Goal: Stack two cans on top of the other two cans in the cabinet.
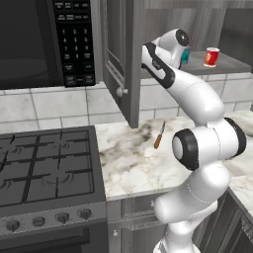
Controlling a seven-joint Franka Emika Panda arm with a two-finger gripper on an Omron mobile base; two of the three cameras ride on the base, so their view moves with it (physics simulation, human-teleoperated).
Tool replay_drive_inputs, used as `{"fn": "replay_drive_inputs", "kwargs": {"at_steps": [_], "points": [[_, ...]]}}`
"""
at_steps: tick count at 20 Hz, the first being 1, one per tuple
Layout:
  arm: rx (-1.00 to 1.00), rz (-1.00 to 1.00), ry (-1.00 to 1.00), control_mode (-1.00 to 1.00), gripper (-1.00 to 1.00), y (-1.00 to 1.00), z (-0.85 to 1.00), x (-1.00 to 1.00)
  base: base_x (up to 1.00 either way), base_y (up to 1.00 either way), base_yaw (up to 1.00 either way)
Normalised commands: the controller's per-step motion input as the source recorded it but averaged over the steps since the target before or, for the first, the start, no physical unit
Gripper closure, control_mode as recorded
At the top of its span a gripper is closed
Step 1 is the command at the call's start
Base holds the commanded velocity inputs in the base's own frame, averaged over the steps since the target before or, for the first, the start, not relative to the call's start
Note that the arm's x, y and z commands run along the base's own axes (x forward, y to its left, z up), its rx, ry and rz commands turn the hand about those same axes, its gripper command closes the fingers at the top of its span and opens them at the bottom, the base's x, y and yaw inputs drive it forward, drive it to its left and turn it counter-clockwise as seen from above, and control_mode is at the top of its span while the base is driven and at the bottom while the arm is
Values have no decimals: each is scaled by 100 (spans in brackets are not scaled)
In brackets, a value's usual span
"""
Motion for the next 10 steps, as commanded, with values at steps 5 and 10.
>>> {"fn": "replay_drive_inputs", "kwargs": {"at_steps": [5, 10], "points": [[0, 0, 0, -100, -100, 1, -2, 10, 0, 0, 0], [0, 0, 0, -100, 100, 1, -1, 5, 0, 0, 0]]}}
